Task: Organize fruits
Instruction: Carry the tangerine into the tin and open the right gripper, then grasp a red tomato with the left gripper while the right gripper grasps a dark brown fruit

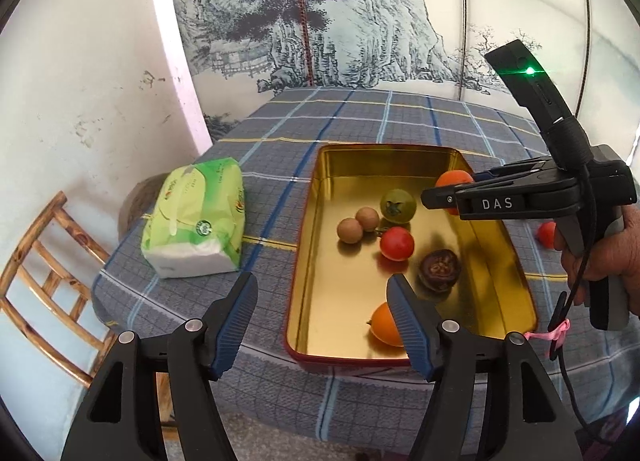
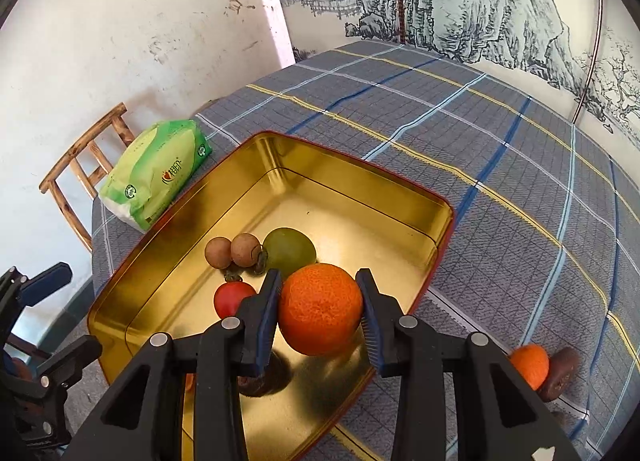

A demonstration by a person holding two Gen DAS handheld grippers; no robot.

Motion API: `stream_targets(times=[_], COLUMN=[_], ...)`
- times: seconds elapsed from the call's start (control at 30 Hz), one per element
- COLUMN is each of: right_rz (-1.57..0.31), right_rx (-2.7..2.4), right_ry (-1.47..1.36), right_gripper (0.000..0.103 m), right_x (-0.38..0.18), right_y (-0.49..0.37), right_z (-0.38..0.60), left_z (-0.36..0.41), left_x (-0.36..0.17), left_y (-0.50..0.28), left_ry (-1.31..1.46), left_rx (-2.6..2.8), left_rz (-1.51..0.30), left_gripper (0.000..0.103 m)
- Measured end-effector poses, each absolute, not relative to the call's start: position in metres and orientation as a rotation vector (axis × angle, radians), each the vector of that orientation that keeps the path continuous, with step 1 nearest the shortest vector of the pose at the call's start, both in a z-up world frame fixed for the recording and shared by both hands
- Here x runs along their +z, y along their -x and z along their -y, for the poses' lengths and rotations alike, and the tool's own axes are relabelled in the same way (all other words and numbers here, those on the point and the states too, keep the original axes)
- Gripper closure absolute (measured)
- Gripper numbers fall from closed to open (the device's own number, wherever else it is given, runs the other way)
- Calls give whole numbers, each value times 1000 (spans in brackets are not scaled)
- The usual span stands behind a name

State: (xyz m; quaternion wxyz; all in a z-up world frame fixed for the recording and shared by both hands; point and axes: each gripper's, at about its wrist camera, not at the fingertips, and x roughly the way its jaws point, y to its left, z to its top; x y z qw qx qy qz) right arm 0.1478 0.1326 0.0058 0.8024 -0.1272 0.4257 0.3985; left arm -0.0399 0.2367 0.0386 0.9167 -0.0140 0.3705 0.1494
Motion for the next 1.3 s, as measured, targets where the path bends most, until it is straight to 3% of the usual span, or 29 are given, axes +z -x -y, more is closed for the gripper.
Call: stream_targets(times=[1.07, 1.3], right_rz=[-841, -796], right_rx=[904, 887], right_ry=[135, 74], right_gripper=[67, 55], right_x=[23, 26], right_y=[-121, -89], right_z=[-114, -50], left_z=[-229, -218], left_x=[54, 55], left_y=[44, 44], left_ry=[-55, -69], left_rx=[371, 313], left_rz=[-713, -724], left_gripper=[25, 25])
